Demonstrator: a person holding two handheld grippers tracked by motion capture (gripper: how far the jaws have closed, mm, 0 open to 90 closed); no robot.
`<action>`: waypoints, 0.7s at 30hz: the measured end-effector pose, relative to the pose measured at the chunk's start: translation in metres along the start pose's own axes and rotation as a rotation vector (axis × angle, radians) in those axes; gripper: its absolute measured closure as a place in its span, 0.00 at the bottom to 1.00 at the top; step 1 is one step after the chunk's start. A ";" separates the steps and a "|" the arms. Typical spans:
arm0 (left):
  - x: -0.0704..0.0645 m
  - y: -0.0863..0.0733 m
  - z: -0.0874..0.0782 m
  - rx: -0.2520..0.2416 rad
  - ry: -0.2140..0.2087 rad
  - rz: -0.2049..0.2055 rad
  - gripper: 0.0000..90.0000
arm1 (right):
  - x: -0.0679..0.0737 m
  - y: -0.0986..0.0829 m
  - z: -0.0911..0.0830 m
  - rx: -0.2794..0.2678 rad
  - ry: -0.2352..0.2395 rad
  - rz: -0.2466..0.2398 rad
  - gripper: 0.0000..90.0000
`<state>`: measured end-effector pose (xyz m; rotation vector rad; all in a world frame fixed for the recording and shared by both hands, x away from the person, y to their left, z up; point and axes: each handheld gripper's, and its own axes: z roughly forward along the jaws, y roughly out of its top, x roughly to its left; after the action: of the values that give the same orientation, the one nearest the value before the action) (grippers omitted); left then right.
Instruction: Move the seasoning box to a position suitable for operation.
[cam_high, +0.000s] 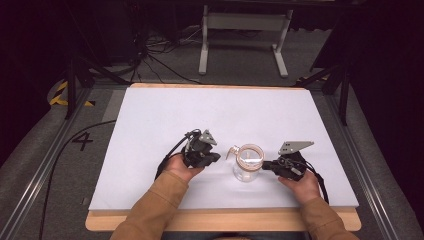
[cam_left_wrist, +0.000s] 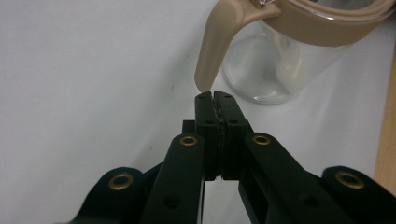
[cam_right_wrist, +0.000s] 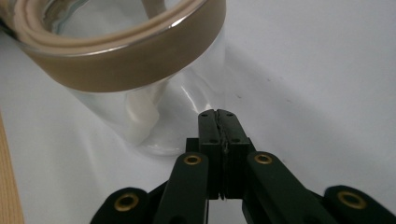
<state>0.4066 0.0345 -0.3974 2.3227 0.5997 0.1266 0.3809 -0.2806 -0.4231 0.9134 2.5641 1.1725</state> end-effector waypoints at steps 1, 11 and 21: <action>-0.001 0.001 0.004 -0.003 0.010 0.005 0.99 | 0.000 0.000 0.000 0.002 0.000 -0.001 1.00; -0.010 0.006 0.025 0.030 0.033 0.041 1.00 | 0.005 -0.006 -0.001 0.012 0.008 -0.017 1.00; -0.012 0.006 0.026 0.034 0.065 0.048 1.00 | 0.005 -0.006 -0.001 0.012 0.005 -0.016 1.00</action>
<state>0.4049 0.0087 -0.4116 2.3742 0.5827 0.2168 0.3736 -0.2811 -0.4263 0.8925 2.5801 1.1578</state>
